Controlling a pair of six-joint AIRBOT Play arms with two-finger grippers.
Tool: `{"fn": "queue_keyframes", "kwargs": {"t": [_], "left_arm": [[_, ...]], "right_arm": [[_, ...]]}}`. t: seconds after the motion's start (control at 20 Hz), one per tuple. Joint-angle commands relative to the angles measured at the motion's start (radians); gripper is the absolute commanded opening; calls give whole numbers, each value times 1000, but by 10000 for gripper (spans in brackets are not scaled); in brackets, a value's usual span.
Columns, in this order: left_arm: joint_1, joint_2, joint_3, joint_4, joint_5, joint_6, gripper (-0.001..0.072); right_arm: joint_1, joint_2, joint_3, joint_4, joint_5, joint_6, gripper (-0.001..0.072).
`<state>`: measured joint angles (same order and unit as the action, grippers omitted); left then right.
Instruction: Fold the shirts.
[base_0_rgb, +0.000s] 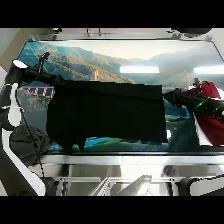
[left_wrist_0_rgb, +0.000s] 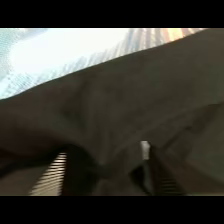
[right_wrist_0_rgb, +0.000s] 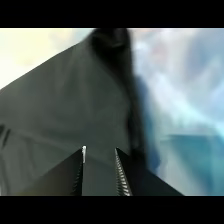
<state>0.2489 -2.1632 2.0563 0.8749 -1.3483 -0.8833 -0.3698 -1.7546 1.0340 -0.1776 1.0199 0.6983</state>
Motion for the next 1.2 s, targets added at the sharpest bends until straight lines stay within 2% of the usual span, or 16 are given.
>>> {"fn": "queue_keyframes", "kwargs": {"t": [0.0,0.2,0.4,0.55,0.6,0.65,0.7,0.9,1.0,1.15], "left_arm": [[30,64,1,-2,-57,-73,613],[101,179,-67,-30,-175,-236,611],[111,319,-404,-44,-323,-276,612],[134,451,-692,17,-316,-312,612],[149,497,-781,21,-299,-323,612],[164,551,-876,20,-273,-323,612],[175,599,-958,20,-248,-322,612],[220,774,-1202,14,-138,-312,612],[246,842,-1264,15,-76,-315,613],[270,911,-1307,16,-63,-334,612]], "right_arm": [[-65,56,1,-118,108,89,234],[-112,179,-6,-392,227,224,225],[-105,342,-166,-438,272,232,226],[-115,466,-304,-641,267,337,230],[-121,498,-341,-729,259,397,276],[-124,518,-370,-788,248,431,357],[-129,531,-397,-813,237,442,360],[-125,503,-454,-802,179,427,361],[-125,455,-475,-710,173,349,361],[-98,376,-482,-564,145,241,361]]}}
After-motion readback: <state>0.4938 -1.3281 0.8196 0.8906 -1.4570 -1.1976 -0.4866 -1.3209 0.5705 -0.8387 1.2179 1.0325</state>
